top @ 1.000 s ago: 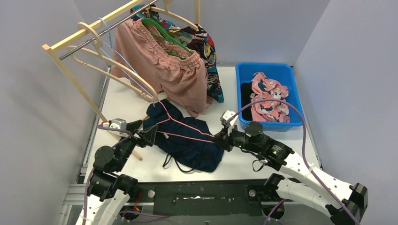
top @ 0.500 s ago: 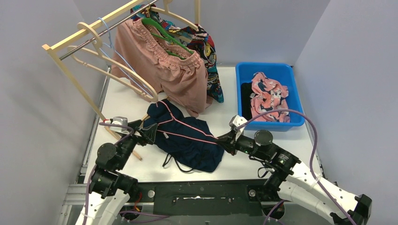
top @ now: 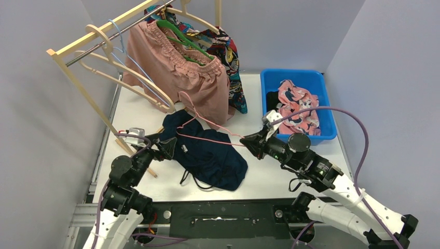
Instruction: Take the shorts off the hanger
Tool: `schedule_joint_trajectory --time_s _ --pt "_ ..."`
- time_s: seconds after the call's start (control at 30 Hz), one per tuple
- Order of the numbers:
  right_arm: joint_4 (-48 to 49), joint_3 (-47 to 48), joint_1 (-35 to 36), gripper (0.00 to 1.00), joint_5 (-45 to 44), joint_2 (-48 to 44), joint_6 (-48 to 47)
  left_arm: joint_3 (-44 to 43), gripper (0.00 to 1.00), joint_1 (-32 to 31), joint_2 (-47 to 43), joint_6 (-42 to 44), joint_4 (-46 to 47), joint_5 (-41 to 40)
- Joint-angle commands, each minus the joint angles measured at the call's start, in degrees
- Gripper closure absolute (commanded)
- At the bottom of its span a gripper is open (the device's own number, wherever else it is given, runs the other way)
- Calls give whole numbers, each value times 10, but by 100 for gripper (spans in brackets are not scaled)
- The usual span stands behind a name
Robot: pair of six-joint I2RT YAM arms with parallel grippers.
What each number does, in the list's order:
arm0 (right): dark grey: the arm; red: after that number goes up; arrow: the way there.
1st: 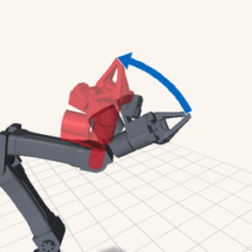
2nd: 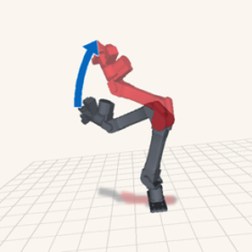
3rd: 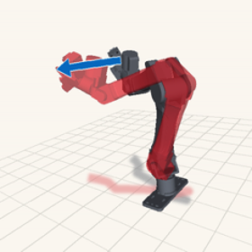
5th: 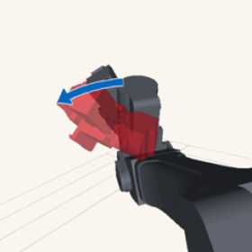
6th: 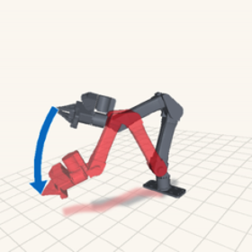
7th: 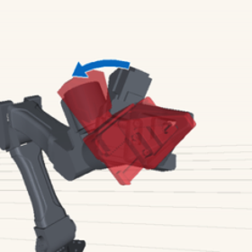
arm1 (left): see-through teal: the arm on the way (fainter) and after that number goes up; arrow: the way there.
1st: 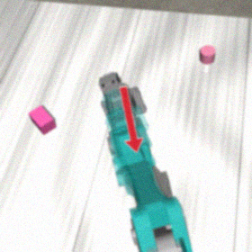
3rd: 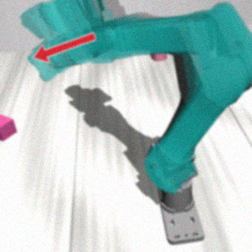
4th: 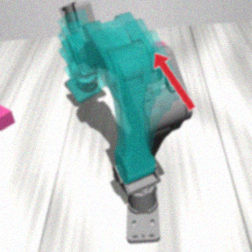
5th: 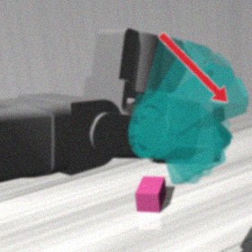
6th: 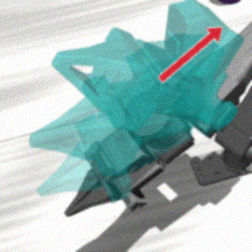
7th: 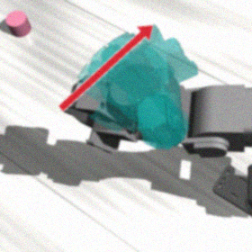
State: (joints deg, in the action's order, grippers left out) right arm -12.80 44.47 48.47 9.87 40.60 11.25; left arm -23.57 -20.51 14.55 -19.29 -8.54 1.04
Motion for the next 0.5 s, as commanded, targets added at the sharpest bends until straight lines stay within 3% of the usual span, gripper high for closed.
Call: schedule_joint_trajectory --time_s 0.0,0.33,0.47 --pt "-1 52 2 100 -61 9 53 -5 20 3 27 -4 32 -6" --pt "182 -30 5 100 -45 -52 100 -32 25 3 97 -38 -24 -86" --pt "172 -19 6 100 -39 -2 107 -39 25 3 117 -42 -29 -108"
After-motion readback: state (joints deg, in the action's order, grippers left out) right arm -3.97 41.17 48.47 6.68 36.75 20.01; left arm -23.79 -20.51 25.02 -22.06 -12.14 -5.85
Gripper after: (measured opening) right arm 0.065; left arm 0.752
